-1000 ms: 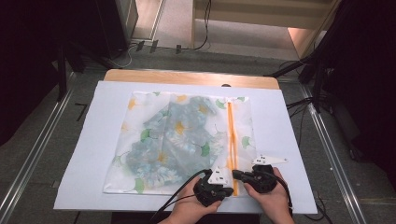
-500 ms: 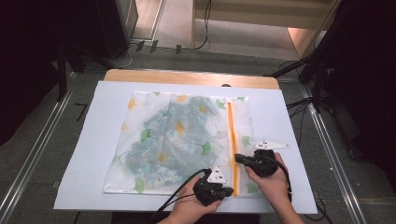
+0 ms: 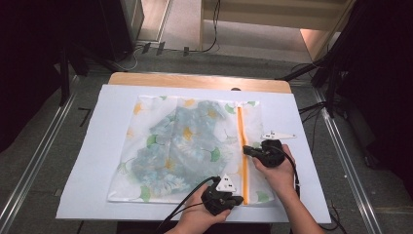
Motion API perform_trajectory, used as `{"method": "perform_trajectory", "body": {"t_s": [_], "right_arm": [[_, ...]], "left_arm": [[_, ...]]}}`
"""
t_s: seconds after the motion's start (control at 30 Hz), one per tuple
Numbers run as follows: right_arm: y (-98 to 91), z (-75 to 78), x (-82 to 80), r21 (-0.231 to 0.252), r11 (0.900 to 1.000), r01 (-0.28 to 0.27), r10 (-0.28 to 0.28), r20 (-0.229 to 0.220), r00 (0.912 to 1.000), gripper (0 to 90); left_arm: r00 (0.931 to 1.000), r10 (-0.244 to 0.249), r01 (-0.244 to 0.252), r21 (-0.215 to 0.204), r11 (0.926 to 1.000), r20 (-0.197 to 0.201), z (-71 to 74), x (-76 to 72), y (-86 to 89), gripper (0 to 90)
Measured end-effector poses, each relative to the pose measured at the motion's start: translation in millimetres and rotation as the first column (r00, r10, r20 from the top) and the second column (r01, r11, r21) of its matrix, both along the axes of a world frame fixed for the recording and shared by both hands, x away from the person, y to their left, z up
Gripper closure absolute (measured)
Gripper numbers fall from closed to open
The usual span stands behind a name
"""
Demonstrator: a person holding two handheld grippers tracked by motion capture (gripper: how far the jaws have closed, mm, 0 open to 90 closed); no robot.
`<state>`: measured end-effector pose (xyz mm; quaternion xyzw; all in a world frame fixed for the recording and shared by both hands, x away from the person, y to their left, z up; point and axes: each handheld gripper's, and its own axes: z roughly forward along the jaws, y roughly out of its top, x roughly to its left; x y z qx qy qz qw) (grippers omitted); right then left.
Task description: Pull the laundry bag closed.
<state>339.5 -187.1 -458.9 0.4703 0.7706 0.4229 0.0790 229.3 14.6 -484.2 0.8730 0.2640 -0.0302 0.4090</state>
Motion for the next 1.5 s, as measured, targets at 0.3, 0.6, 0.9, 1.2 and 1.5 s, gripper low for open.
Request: {"method": "perform_trajectory", "body": {"t_s": [0.3, 0.6, 0.9, 1.2, 1.5], "right_arm": [[2.1, 2.6, 20.5, -0.004, 0.9996, 0.026, -0.026, 0.010, 0.9996, 90.0], [4.2, 5.9, 42.2, -0.019, 0.9994, 0.029, -0.029, 0.001, 0.9996, 90.0], [5.4, 4.0, 69.3, -0.006, 0.9978, 0.067, -0.067, -0.003, 0.9978, 90.0], [0.0, 2.1, 105.1, -0.003, 0.9900, 0.141, -0.141, -0.017, 0.9898, 90.0], [1.3, -11.7, 101.2, 0.015, 0.9988, 0.047, -0.045, -0.126, 0.9910, 90.0]], "left_arm": [[1.0000, -0.001, 0.001, -0.002, 1.0000, 0.005, -0.1, -0.4, -0.2, 90.0], [1.0000, -0.001, 0.001, 0.001, 1.0000, 0.000, -0.1, 0.1, 0.1, 90.0], [1.0000, 0.003, -0.003, -0.012, 0.9999, -0.009, -0.6, 0.4, -0.1, 90.0], [0.9999, 0.001, -0.001, -0.011, 0.9999, -0.013, -0.6, 0.9, 0.2, 90.0], [1.0000, 0.000, 0.000, -0.010, 0.9999, -0.008, -0.6, 0.3, 0.1, 90.0]]}}
